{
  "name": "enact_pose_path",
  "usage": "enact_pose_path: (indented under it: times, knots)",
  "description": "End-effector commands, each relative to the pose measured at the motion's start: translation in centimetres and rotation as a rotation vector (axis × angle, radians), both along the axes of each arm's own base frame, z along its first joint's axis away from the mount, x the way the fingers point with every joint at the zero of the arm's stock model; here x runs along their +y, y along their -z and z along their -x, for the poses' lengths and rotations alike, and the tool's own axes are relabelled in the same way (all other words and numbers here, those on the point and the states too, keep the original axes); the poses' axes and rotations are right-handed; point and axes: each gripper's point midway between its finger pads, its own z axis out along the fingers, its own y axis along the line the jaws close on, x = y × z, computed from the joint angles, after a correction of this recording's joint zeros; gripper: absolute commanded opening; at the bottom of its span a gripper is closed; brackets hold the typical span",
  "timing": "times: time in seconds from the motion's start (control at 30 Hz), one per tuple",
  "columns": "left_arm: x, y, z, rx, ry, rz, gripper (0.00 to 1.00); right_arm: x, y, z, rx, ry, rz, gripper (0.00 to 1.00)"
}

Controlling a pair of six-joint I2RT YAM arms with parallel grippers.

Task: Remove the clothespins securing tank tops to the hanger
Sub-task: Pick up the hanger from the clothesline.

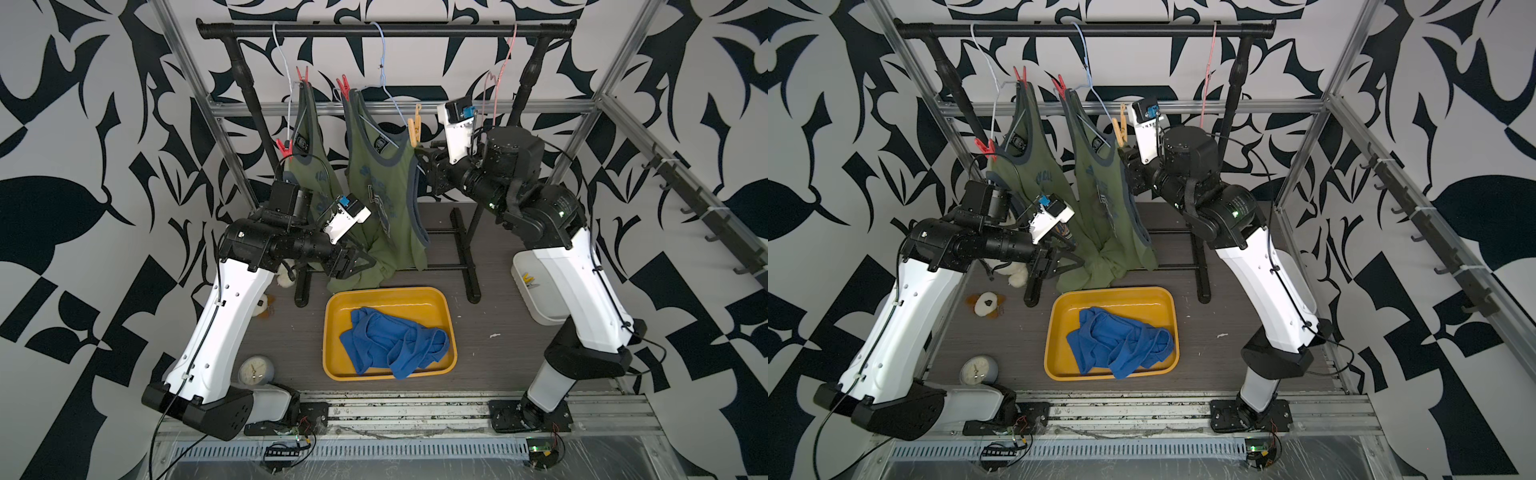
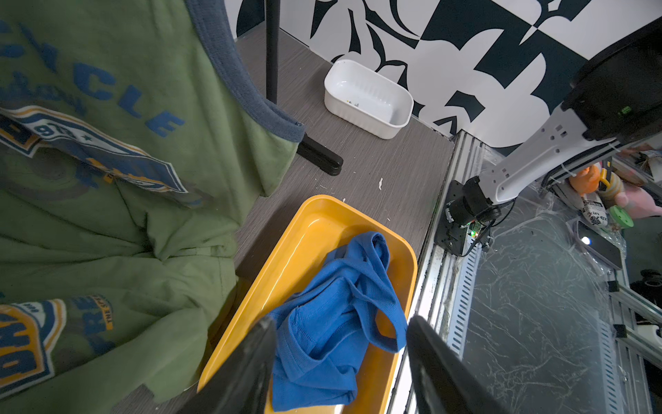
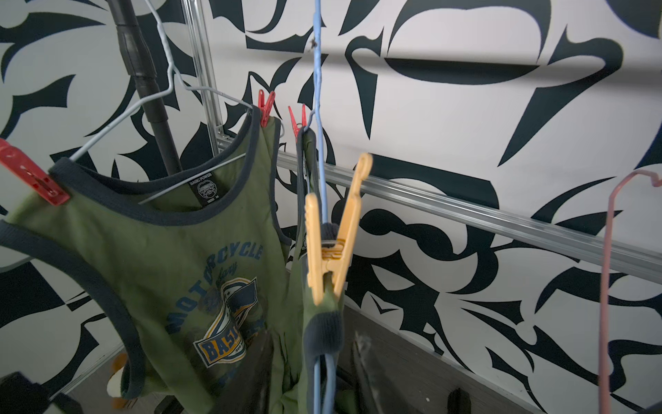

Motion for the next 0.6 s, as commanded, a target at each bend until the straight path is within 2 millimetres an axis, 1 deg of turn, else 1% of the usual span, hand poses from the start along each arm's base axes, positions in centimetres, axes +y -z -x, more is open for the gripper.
enact_pose_path:
  times: [0.0, 0.1, 0.13, 0.3, 0.57]
  knots:
    - [0.0, 0.8, 0.3, 0.021, 0.015, -0.016, 0.63, -0.3, -0.9, 0.2, -0.011, 0.004, -0.027, 0.36]
    - [0.1, 0.9, 0.4, 0.019, 0.016, -0.019, 0.63, -0.5, -0.1, -0.5, 0.001, 0.041, -0.007, 0.34]
    - [0.1, 0.9, 0.4, 0.02, 0.015, -0.021, 0.63, -0.5, 0.0, -0.7, 0.003, 0.046, -0.002, 0.32]
    - [0.2, 0.9, 0.4, 0.018, 0.017, -0.026, 0.63, -0.3, 0.6, -1.2, 0.008, 0.062, 0.014, 0.28]
    - [0.2, 0.9, 0.5, 0.012, 0.021, -0.027, 0.64, 0.3, 1.7, -1.7, 0.033, 0.055, 0.042, 0.28]
